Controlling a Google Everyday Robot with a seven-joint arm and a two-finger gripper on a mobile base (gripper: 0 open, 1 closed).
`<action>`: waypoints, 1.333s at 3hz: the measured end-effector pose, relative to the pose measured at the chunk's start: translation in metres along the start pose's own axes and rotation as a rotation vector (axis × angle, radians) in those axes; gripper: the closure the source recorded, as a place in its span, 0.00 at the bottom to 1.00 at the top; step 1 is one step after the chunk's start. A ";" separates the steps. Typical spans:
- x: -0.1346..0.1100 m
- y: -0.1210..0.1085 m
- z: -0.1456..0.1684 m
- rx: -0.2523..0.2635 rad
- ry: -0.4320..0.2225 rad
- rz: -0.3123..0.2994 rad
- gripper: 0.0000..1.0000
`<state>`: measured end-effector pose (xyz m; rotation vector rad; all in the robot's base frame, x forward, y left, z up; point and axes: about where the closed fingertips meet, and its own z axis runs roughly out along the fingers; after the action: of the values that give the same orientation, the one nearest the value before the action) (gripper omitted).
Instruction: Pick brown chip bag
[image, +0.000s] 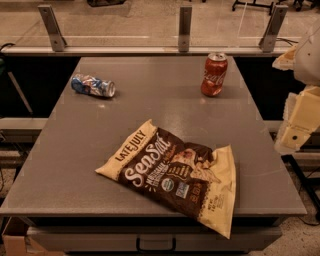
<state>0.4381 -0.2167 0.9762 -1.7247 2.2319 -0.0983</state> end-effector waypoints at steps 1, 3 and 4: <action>0.000 0.000 0.000 0.000 0.000 0.000 0.00; -0.015 0.018 0.032 -0.123 -0.088 0.006 0.00; -0.044 0.057 0.058 -0.259 -0.170 -0.006 0.00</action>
Offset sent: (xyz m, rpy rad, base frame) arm 0.0010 0.0055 -0.0119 0.0571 0.0541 0.0270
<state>0.4120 -0.1512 0.9161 -1.7910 2.1916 0.3381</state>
